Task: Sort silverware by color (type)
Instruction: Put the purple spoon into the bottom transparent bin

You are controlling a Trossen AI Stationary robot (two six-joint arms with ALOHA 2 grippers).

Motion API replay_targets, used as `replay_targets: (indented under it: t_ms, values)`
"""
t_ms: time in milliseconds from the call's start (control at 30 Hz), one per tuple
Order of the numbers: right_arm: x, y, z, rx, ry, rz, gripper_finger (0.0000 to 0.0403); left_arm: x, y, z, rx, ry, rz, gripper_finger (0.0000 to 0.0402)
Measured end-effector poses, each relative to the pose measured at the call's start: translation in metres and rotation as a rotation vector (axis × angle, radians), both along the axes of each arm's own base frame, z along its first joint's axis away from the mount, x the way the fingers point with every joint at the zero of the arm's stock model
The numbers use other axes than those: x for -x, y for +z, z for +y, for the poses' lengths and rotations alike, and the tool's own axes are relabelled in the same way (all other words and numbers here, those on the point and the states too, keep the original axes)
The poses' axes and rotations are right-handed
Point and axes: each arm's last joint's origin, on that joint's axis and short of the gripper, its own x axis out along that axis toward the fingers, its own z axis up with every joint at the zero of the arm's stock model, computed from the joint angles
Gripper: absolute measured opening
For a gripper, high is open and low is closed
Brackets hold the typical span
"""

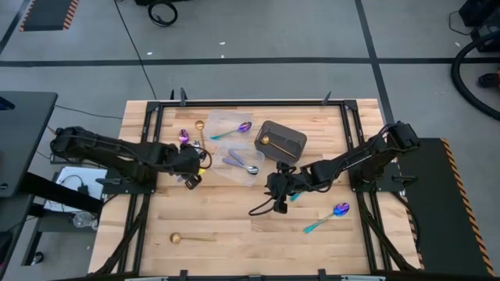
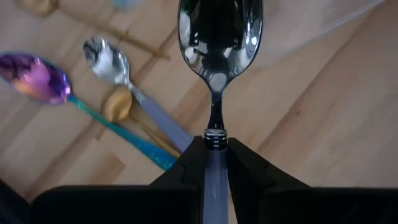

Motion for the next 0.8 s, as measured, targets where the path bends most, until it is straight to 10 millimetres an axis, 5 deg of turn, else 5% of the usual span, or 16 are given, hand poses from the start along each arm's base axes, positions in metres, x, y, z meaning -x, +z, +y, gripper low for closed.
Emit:
replay_targets:
  t_ms: [300,800]
  values:
    - [0.002,0.0,0.008,-0.042,-0.017,-0.003,0.013,-0.012,0.03,0.011,0.039,-0.101,-0.066,0.005]
    - [0.007,-0.001,0.014,-0.01,-0.081,-0.001,0.013,-0.045,0.038,0.042,-0.153,-0.311,-0.24,0.005]
